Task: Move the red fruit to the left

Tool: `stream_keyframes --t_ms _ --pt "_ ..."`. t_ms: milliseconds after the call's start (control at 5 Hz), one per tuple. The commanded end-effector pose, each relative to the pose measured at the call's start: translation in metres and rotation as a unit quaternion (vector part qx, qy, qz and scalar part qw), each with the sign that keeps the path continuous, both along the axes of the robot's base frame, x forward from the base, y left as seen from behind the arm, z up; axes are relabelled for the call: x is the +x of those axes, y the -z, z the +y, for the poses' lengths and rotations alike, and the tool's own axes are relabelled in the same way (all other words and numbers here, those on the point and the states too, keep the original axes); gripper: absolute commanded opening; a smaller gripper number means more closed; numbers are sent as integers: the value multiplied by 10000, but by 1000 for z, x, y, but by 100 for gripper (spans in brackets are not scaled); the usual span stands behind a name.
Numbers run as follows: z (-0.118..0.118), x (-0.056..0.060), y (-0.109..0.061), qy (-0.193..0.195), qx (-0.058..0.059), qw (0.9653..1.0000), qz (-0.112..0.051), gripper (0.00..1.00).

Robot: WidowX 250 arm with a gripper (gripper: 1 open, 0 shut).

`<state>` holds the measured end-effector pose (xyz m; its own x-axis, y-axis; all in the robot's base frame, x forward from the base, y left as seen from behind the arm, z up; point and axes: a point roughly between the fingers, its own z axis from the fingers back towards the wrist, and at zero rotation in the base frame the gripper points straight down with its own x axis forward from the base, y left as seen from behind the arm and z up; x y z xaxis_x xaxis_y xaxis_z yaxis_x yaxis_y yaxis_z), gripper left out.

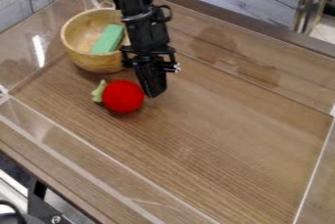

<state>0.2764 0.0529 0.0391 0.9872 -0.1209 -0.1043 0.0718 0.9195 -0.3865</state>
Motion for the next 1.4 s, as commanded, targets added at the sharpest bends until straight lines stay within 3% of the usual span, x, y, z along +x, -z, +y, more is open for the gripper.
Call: stream_keyframes --t_ms 0,200,400,600,1200 --pt "-12 2 -19 1 61 9994 -354 0" --pt "-3 2 -25 -115 22 9992 -380 0" --pt "-6 -7 -24 -335 49 9987 -375 100" --pt "-9 -15 -24 -564 81 9977 -376 100" --pt "-37 -9 -34 -353 346 9958 -775 100"
